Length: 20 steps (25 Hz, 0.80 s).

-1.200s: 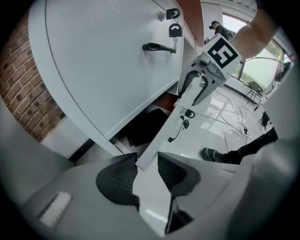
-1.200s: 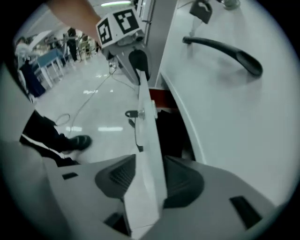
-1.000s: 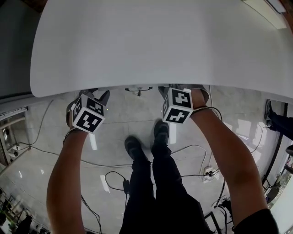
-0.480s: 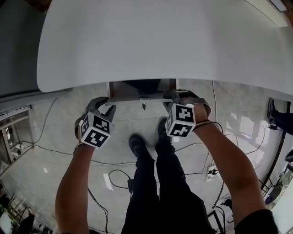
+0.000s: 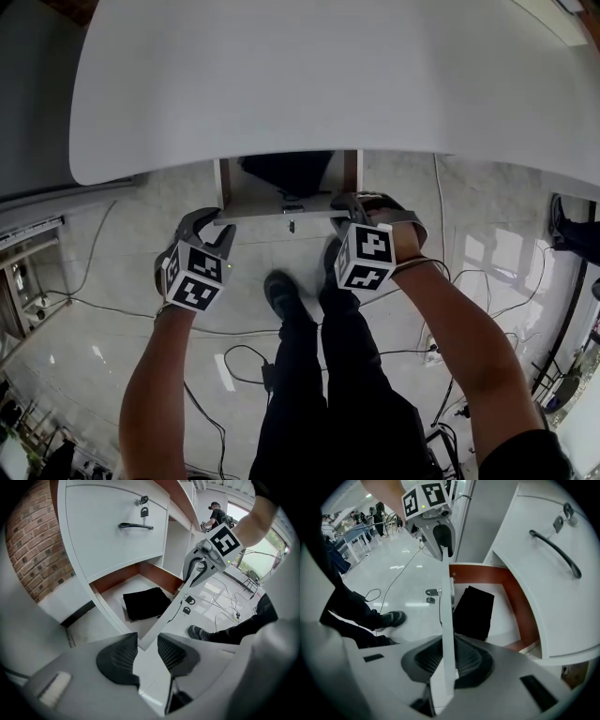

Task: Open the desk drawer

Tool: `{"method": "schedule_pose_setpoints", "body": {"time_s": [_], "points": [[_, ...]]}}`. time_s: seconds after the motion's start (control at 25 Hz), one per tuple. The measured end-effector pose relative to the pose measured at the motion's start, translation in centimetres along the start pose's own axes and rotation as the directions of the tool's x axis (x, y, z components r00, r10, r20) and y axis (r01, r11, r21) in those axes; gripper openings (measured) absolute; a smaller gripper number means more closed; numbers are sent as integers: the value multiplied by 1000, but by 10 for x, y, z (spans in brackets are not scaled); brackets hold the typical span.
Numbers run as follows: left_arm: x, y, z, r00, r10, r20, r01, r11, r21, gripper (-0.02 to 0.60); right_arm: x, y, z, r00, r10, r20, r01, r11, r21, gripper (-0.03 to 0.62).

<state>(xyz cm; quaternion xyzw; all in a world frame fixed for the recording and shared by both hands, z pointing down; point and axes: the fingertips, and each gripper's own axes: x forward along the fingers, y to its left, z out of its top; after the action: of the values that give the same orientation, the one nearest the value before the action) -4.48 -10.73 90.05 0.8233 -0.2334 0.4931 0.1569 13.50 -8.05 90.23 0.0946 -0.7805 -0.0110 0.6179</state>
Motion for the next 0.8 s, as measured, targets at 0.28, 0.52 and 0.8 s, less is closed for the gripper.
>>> {"method": "schedule_pose_setpoints", "body": {"time_s": [0.28, 0.52, 0.8], "points": [[8, -16, -18, 1000, 31, -3, -31, 998, -46, 140, 11, 20, -5, 1000, 4, 2, -4, 1000, 14, 71], [9, -18, -18, 999, 40, -5, -40, 995, -86, 141, 10, 16, -7, 998, -45, 33, 41, 994, 102, 78], [-18, -28, -43, 996, 49, -68, -62, 978, -199, 210, -60, 32, -7, 967, -246, 66, 207, 909, 361, 110]]}}
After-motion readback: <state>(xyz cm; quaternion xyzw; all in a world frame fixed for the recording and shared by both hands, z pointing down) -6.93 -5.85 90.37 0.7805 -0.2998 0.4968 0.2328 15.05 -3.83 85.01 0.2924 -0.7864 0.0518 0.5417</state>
